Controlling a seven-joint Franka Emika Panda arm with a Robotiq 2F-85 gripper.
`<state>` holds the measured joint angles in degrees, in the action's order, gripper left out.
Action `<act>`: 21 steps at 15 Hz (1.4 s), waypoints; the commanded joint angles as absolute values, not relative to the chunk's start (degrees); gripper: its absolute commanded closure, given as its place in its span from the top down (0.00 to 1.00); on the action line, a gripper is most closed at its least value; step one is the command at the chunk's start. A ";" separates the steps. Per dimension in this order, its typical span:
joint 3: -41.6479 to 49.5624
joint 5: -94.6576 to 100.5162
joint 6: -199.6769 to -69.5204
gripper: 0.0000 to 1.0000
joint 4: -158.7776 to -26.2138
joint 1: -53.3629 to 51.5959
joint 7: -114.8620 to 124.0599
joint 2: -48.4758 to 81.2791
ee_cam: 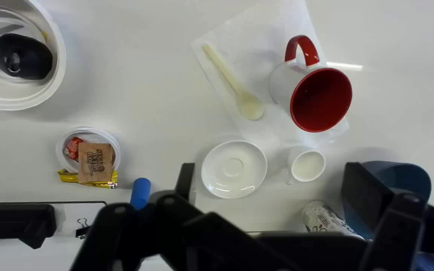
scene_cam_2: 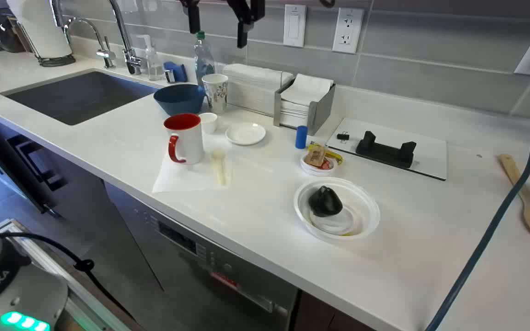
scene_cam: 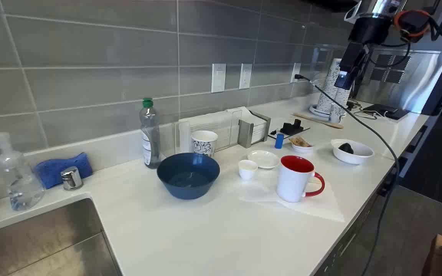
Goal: Put the white plastic spoon inside the mug
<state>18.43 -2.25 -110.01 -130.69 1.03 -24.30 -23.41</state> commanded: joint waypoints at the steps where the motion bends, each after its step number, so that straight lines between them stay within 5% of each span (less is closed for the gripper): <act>1: 16.93 -2.96 -109.82 1.00 -130.55 2.78 -24.88 -23.14; 14: 16.93 -2.96 -109.82 1.00 -130.55 2.78 -24.88 -23.14; 21: 19.97 0.60 -111.66 1.00 -138.87 2.54 -47.99 -30.79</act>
